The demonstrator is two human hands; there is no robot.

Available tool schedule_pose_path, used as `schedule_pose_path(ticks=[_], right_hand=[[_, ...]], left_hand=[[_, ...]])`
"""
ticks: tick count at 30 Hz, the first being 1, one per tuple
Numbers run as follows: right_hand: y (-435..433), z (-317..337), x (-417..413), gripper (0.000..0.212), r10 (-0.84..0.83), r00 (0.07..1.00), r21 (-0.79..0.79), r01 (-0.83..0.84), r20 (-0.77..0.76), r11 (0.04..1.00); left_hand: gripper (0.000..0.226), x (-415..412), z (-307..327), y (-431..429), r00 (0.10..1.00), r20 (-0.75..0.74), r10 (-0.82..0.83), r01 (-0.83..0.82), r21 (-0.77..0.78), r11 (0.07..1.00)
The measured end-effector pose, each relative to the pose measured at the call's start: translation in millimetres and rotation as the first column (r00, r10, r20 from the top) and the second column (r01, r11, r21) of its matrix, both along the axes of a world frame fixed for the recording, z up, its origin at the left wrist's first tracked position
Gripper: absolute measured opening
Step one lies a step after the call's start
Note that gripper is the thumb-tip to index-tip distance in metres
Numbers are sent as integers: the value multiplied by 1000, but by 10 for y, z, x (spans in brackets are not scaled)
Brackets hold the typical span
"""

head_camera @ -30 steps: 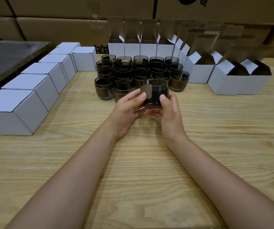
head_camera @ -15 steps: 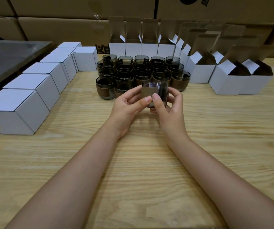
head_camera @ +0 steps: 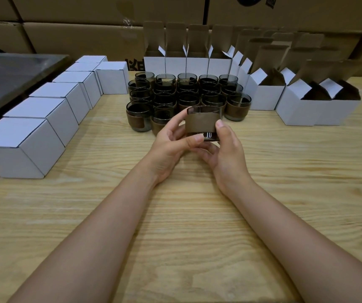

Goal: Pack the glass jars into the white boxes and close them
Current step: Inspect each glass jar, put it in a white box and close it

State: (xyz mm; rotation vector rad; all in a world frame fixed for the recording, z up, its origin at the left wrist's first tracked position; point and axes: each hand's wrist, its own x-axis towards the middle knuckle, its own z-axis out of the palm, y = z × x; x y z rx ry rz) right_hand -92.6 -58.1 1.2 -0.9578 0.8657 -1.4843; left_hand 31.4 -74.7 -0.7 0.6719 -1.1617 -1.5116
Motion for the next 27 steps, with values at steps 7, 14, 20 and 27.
schedule_pose_path(ticks=[7, 14, 20, 27], right_hand=[[3, 9, 3, 25, 12, 999, 25, -13, 40, 1000], [9, -7, 20, 37, -78, 995, 43, 81, -66, 996], [15, 4, 5, 36, -81, 996, 72, 84, -40, 994], [6, 39, -36, 30, -2, 996, 103, -6, 84, 995]], left_hand=[[69, -2, -41, -26, 996, 54, 67, -66, -28, 997], [74, -5, -68, -49, 985, 102, 139, -135, -52, 990], [82, -14, -70, -37, 979, 131, 157, -146, -85, 986], [85, -5, -71, -55, 977, 168, 131, -115, -100, 988]])
